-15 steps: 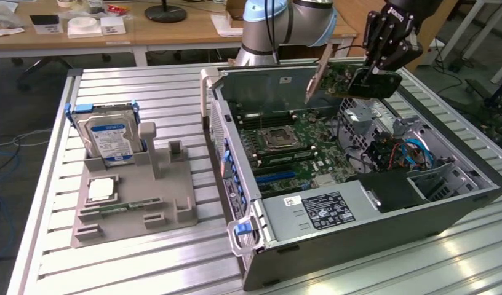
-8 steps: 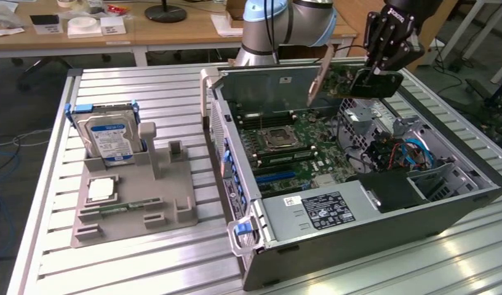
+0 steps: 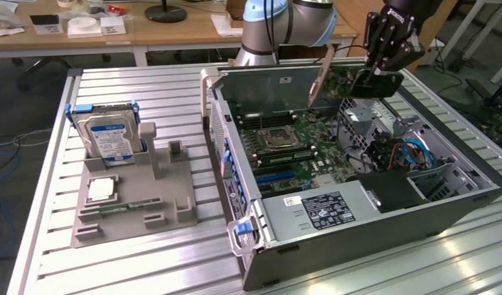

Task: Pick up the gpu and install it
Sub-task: 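Insert the gpu into the slot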

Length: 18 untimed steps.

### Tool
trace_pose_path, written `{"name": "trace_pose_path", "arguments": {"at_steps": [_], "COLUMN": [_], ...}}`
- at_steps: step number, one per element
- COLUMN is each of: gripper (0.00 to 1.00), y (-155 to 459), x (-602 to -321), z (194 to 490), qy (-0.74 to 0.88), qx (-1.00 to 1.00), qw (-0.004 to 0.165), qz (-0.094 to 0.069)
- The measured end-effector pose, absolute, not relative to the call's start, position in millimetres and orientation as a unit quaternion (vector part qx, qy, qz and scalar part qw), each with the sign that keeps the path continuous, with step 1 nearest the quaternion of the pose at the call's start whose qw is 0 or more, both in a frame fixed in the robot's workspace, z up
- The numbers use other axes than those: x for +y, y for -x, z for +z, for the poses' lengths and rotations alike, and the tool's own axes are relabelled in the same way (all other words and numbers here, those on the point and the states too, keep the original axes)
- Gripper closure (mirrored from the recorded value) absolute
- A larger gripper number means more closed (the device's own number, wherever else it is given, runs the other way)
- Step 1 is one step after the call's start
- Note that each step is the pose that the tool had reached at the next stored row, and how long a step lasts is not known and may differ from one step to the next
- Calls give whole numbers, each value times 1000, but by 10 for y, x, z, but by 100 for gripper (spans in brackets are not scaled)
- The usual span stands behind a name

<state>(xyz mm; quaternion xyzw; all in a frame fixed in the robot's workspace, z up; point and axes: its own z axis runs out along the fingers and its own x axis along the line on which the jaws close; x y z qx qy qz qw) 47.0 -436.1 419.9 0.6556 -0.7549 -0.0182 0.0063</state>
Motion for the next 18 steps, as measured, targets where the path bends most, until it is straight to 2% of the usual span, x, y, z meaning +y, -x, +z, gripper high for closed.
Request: {"name": "trace_pose_path", "arguments": {"at_steps": [10, 11, 18], "gripper": [74, 74, 74], "y": [-430, -327, -327], "x": [-4361, -4361, -4361], "z": [4183, 4134, 4134], "qy": [-669, -689, -689], "qx": [-744, -725, -725], "qw": [-3, -21, -20], "qz": [-10, 5, 4]}}
